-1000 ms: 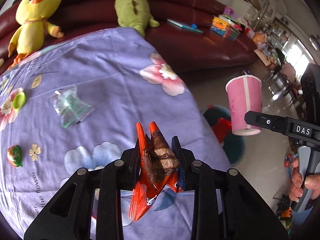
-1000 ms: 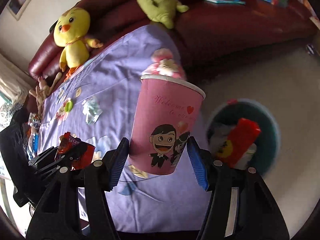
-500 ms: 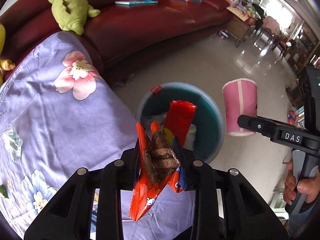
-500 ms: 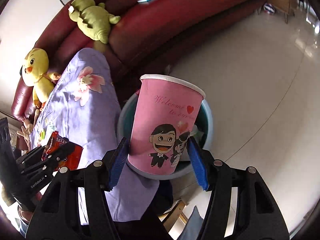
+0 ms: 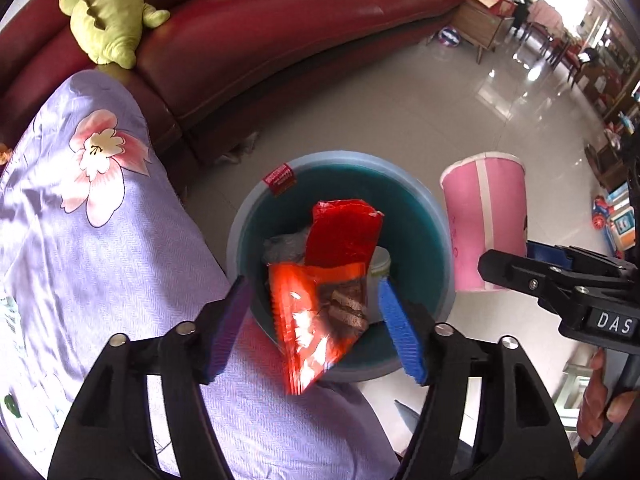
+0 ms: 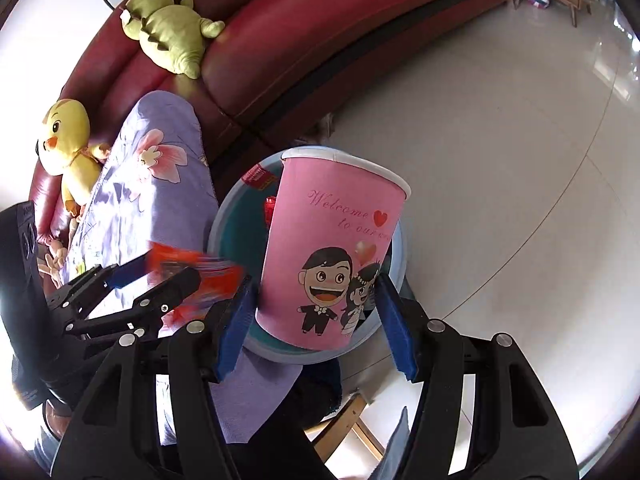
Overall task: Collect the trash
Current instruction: 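Open both tools to drop the snack pack and pink cup into the bin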
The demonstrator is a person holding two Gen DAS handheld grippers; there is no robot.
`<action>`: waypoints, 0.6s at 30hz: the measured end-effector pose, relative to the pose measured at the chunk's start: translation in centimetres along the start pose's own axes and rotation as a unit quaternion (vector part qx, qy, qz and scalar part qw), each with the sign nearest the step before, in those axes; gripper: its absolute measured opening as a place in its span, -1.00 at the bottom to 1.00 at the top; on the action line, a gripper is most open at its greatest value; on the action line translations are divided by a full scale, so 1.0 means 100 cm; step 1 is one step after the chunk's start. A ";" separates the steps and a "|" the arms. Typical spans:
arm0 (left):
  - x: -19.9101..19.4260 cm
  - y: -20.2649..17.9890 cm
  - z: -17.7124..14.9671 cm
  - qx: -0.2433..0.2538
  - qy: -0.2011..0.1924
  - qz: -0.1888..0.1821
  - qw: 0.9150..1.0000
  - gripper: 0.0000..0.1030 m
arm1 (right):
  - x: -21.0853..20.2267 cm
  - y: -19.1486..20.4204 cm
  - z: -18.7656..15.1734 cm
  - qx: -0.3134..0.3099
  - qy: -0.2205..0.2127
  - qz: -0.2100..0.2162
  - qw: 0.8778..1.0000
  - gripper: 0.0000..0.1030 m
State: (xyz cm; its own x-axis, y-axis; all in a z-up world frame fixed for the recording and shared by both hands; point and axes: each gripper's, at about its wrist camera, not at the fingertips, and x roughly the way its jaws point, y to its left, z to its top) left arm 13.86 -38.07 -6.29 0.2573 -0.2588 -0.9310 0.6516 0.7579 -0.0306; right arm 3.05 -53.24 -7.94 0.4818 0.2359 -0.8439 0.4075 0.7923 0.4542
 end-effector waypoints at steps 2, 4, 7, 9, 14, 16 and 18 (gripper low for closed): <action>0.001 0.003 0.000 -0.004 0.002 0.001 1.000 0.39 | 0.005 0.000 0.001 -0.002 0.006 0.001 1.000 0.12; 0.001 0.007 0.000 -0.011 0.003 0.002 1.000 0.40 | 0.009 0.001 0.001 -0.004 0.011 0.001 1.000 0.12; -0.004 0.014 -0.002 -0.018 0.001 0.001 1.000 0.40 | 0.015 0.004 0.004 -0.007 0.018 0.002 1.000 0.12; -0.007 0.018 -0.004 -0.021 -0.002 0.000 1.000 0.41 | 0.019 0.006 0.004 -0.010 0.021 0.000 1.000 0.13; -0.014 0.024 -0.009 -0.027 -0.011 -0.001 1.000 0.66 | 0.030 0.008 0.004 -0.009 0.041 -0.004 0.999 0.28; -0.016 0.025 -0.011 -0.025 -0.014 -0.001 1.000 0.66 | 0.032 0.006 0.002 -0.003 0.045 -0.006 0.999 0.38; -0.017 0.025 -0.013 -0.025 -0.014 -0.003 1.000 0.66 | 0.033 0.005 0.001 0.002 0.047 -0.012 0.999 0.41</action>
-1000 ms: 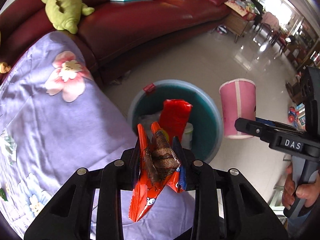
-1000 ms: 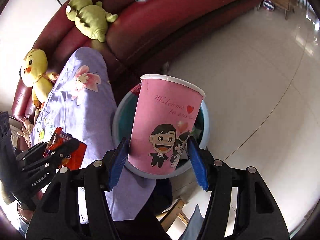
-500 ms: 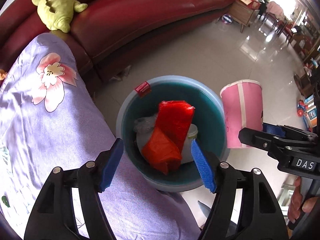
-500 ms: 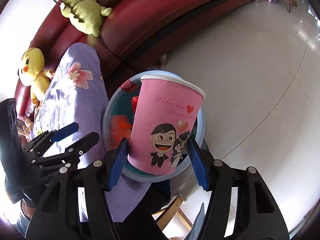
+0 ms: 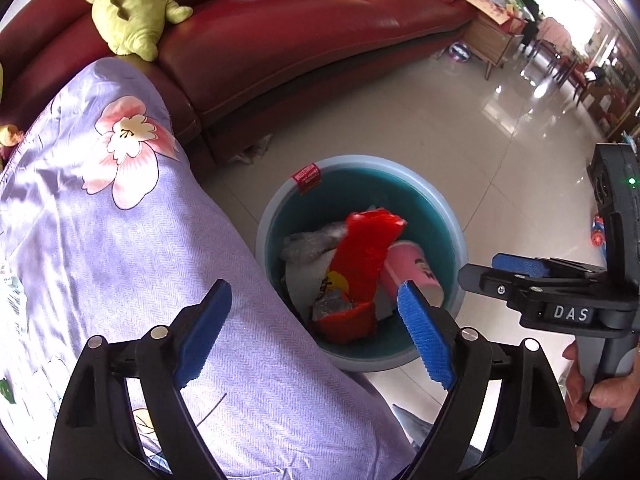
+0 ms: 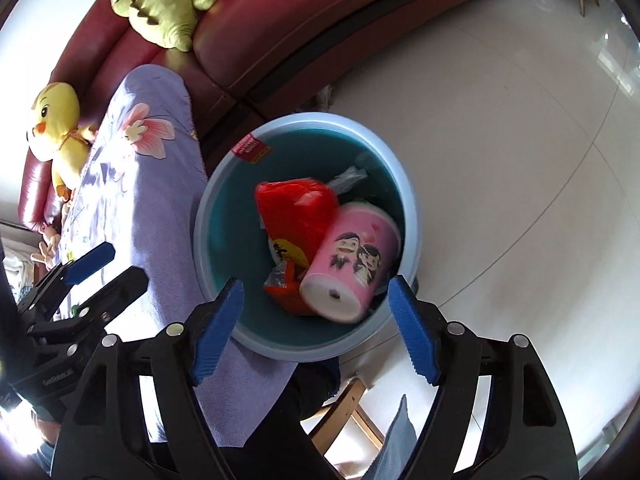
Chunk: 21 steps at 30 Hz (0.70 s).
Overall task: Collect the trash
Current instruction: 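Open both tools to drop the snack pack and pink cup into the bin, then move both tools back over the table toward the white lid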
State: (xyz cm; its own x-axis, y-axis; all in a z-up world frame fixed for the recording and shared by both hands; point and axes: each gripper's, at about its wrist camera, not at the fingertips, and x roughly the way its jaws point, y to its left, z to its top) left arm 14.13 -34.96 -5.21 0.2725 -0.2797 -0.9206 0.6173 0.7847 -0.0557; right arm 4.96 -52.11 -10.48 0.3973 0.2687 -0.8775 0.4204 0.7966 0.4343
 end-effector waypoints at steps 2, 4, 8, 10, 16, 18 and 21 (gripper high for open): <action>-0.002 0.001 -0.002 0.000 -0.001 0.001 1.000 0.68 | 0.000 -0.001 -0.001 0.006 0.002 -0.001 1.000 0.43; -0.004 0.003 -0.004 -0.002 -0.002 -0.001 1.000 0.72 | 0.000 -0.001 -0.002 0.008 0.004 -0.005 1.000 0.47; -0.009 0.007 -0.010 -0.008 -0.005 -0.006 1.000 0.76 | -0.002 0.000 -0.003 0.016 0.009 -0.013 1.000 0.53; -0.012 0.009 -0.013 -0.012 -0.006 -0.008 1.000 0.76 | -0.004 0.001 -0.003 0.017 0.011 -0.018 1.000 0.53; -0.026 0.019 -0.025 -0.023 -0.015 -0.013 1.000 0.76 | -0.013 0.012 -0.009 0.014 0.007 -0.027 1.000 0.60; -0.034 0.024 -0.031 -0.027 -0.020 -0.015 0.999 0.76 | -0.016 0.018 -0.013 0.011 0.005 -0.030 0.999 0.61; -0.044 0.031 -0.041 -0.033 -0.027 -0.015 0.999 0.79 | -0.019 0.029 -0.017 0.005 0.006 -0.031 0.999 0.61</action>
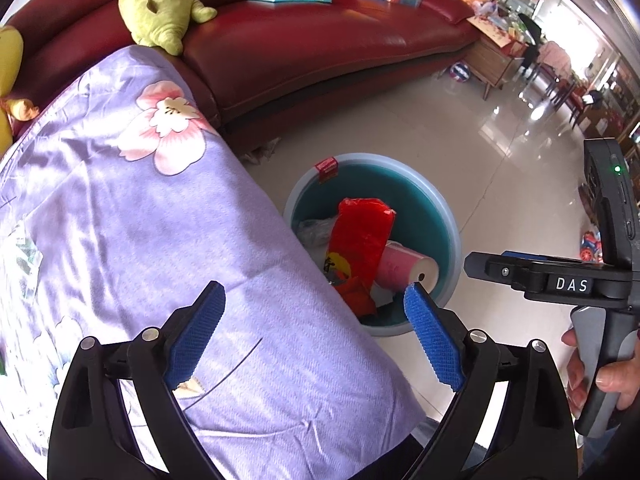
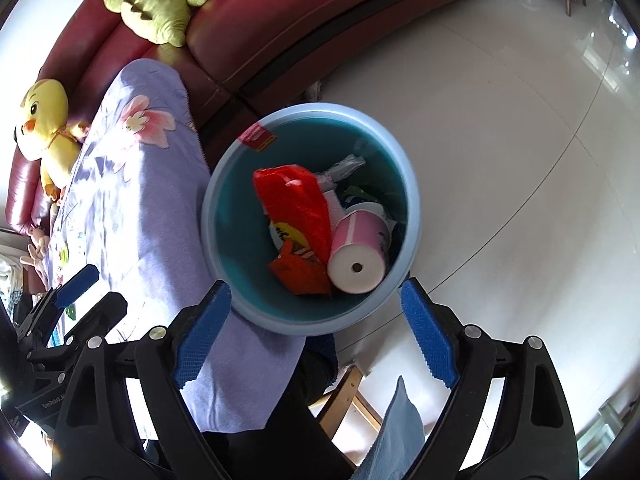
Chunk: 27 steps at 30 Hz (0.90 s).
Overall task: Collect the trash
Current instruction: 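Move both tools back over the table toward the white lid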
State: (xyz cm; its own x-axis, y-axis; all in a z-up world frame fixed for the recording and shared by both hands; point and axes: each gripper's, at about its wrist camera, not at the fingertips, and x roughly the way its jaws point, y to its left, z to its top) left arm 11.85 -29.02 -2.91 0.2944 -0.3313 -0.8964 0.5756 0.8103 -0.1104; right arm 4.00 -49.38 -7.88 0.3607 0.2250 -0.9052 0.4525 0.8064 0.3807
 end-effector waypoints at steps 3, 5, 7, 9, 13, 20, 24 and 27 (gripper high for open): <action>-0.013 0.011 -0.011 -0.008 -0.008 0.003 1.000 0.81 | -0.004 0.013 -0.007 -0.006 0.002 0.001 1.000 0.65; -0.021 0.020 -0.018 -0.015 -0.014 0.005 1.000 0.82 | -0.006 0.023 -0.011 -0.013 0.003 0.003 1.000 0.65; -0.031 0.031 -0.027 -0.025 -0.022 0.008 0.999 0.83 | -0.007 0.034 -0.017 -0.022 0.004 0.004 1.000 0.65; -0.039 0.043 -0.036 -0.038 -0.027 0.010 0.999 0.84 | -0.008 0.047 -0.023 -0.033 0.005 0.002 0.999 0.65; -0.055 0.069 -0.057 -0.063 -0.037 0.018 0.997 0.85 | -0.007 0.075 -0.034 -0.053 0.008 0.002 0.999 0.65; -0.085 0.128 -0.108 -0.115 -0.049 0.039 0.991 0.85 | 0.006 0.141 -0.063 -0.123 0.029 -0.001 0.992 0.65; -0.101 0.167 -0.142 -0.147 -0.051 0.054 0.986 0.85 | 0.017 0.186 -0.079 -0.173 0.044 -0.004 0.984 0.65; -0.114 0.194 -0.167 -0.174 -0.055 0.066 0.981 0.85 | 0.026 0.222 -0.092 -0.213 0.056 -0.004 0.975 0.65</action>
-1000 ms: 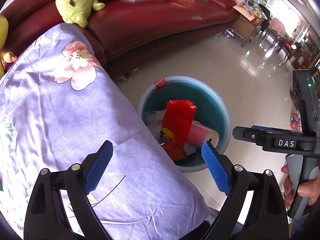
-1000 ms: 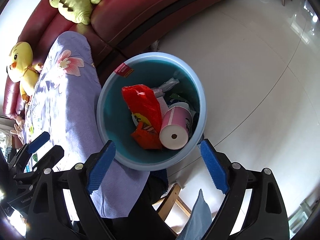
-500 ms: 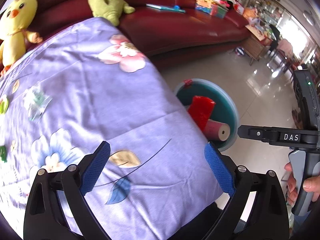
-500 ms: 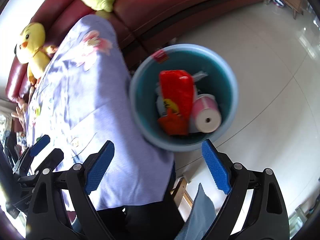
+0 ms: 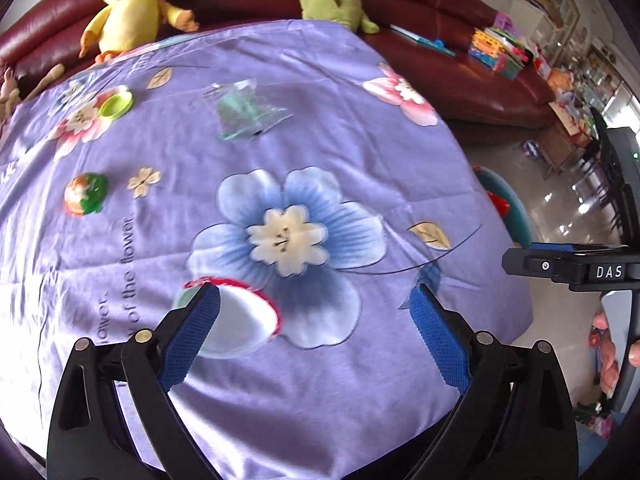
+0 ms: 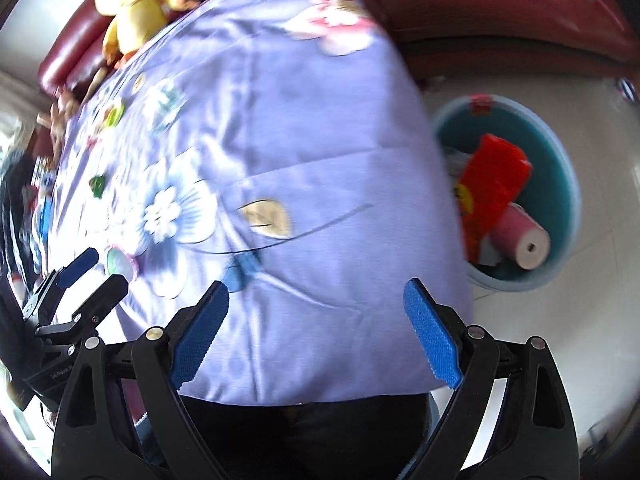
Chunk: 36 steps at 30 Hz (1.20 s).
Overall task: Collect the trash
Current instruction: 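Move both tools back over the table toward the white lid, then grasp the white red-rimmed lid with the right tool while the left tool grasps the orange snack cup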
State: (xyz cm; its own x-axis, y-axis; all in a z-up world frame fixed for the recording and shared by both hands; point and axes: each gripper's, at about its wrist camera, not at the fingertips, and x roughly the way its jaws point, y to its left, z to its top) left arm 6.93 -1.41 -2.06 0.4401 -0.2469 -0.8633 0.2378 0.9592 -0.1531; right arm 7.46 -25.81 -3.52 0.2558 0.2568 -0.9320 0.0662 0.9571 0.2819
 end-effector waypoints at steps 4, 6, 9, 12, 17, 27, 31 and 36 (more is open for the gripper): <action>-0.016 0.043 -0.014 -0.039 -0.010 0.004 0.999 0.85 | 0.014 0.052 0.004 -0.048 0.016 0.003 0.999 0.65; -0.021 0.061 -0.020 -0.053 -0.016 0.009 0.998 0.86 | 0.022 0.076 0.005 -0.068 0.024 0.002 0.997 0.65; -0.027 0.087 -0.029 -0.073 -0.018 0.014 0.997 0.86 | 0.035 0.110 0.005 -0.097 0.040 0.003 0.994 0.65; -0.029 0.110 -0.038 -0.090 -0.016 0.020 0.996 0.86 | 0.045 0.143 0.006 -0.126 0.052 0.005 0.991 0.65; -0.032 0.146 -0.055 -0.118 -0.008 0.035 0.992 0.86 | 0.062 0.186 0.005 -0.154 0.070 0.011 0.986 0.65; -0.037 0.181 -0.071 -0.148 -0.007 0.045 0.988 0.86 | 0.085 0.219 0.004 -0.175 0.086 0.017 0.981 0.65; -0.035 0.186 -0.074 -0.152 -0.008 0.046 0.987 0.86 | 0.095 0.225 0.002 -0.196 0.092 0.011 0.976 0.65; -0.032 0.195 -0.080 -0.162 -0.007 0.054 0.985 0.86 | 0.105 0.237 0.002 -0.230 0.091 0.008 0.969 0.65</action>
State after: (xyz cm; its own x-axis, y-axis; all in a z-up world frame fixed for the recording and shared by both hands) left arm 3.23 19.14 -6.15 0.4609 -0.1402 -0.8763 -0.0998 0.9730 -0.2082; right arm 11.93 -0.45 -6.56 0.0767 0.2515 -0.9648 -0.3831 0.9008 0.2044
